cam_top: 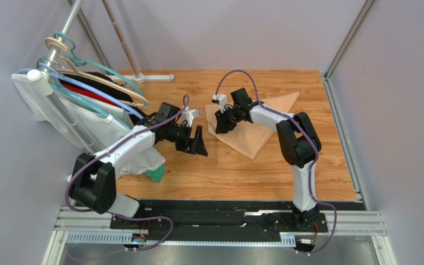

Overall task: Fold the napkin, place the utensils inside, and roll it up
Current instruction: Fold the napkin

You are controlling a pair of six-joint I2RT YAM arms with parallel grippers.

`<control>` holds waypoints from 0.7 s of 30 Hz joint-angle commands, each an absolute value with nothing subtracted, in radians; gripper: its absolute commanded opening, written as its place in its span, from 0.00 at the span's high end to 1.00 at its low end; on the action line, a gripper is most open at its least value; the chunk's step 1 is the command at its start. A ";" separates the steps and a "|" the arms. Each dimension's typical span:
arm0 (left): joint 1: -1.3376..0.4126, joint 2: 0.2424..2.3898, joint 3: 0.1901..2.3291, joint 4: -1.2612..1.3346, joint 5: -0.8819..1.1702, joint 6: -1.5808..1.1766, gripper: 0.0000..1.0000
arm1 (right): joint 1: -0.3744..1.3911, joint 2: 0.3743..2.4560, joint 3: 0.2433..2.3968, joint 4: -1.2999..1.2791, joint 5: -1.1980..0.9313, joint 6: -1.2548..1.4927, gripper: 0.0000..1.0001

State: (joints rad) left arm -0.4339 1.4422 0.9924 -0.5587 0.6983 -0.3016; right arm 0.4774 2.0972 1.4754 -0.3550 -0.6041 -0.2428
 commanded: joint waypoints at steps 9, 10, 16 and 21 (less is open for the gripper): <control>-0.411 1.440 1.005 -0.551 0.712 -0.302 0.13 | 0.485 2.097 1.489 -0.380 -0.635 -0.281 0.80; -0.411 1.440 1.005 -0.551 0.712 -0.302 0.13 | 0.485 2.100 1.491 -0.379 -0.635 -0.281 0.80; -0.411 1.440 1.005 -0.552 0.713 -0.302 0.13 | 0.485 2.106 1.497 -0.390 -0.634 -0.291 0.78; -0.411 1.440 1.006 -0.552 0.715 -0.302 0.13 | 0.483 2.121 1.503 -0.400 -0.624 -0.296 0.72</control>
